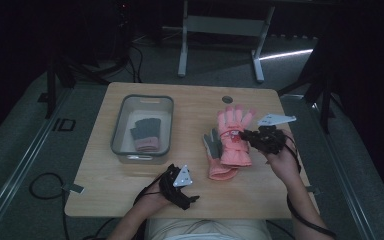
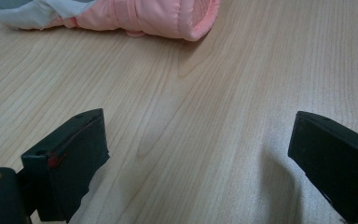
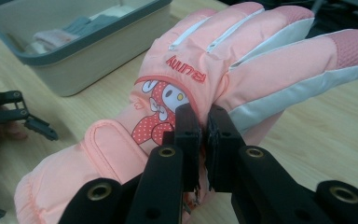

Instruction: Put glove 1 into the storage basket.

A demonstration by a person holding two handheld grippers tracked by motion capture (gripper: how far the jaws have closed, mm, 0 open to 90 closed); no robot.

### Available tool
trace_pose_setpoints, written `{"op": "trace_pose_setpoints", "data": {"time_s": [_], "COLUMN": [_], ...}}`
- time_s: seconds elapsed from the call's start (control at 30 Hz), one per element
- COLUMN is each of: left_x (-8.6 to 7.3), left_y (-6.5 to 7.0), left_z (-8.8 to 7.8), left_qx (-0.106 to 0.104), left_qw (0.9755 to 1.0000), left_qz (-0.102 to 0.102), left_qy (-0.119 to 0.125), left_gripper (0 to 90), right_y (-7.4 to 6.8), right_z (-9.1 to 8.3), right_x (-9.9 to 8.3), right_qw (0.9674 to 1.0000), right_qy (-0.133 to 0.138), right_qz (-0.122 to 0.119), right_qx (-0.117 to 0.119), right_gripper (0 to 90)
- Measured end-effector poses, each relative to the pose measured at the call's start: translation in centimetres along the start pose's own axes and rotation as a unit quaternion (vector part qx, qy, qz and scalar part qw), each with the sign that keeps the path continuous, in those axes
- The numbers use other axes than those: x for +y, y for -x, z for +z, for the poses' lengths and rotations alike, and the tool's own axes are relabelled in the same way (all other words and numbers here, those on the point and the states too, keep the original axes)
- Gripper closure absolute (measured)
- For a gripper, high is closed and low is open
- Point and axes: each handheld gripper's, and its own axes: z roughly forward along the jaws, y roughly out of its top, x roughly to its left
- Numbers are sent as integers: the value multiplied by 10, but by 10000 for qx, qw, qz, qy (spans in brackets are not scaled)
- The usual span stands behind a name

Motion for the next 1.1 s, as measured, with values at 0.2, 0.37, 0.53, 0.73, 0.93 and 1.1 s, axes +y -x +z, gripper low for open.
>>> {"op": "trace_pose_setpoints", "data": {"time_s": [0.2, 0.37, 0.53, 0.73, 0.93, 1.1], "left_x": [0, 0, 0, 0, 0, 0], "left_y": [0, 0, 0, -1, -1, -1], "left_z": [0, 0, 0, 0, 1, 1], "left_qx": [1, -3, -7, 1, 4, -2], "left_qw": [10000, 10000, 10000, 10000, 10000, 9999], "left_qz": [1, -3, -9, -74, -79, -109], "left_qy": [-6, -5, -7, 24, 0, 13], "left_gripper": [42, 42, 42, 42, 42, 42], "right_y": [-7, -3, 2, 4, 1, 2], "right_z": [29, 50, 64, 79, 85, 80], "right_x": [-9, -18, -24, -34, -36, -33], "right_qw": [9993, 9978, 9961, 9952, 9956, 9960], "right_qy": [-299, -549, -734, -878, -885, -791], "right_qz": [14, 99, 232, 291, 298, 404], "right_qx": [234, 362, 432, 319, 76, 106], "right_gripper": [846, 845, 843, 819, 788, 728]}}
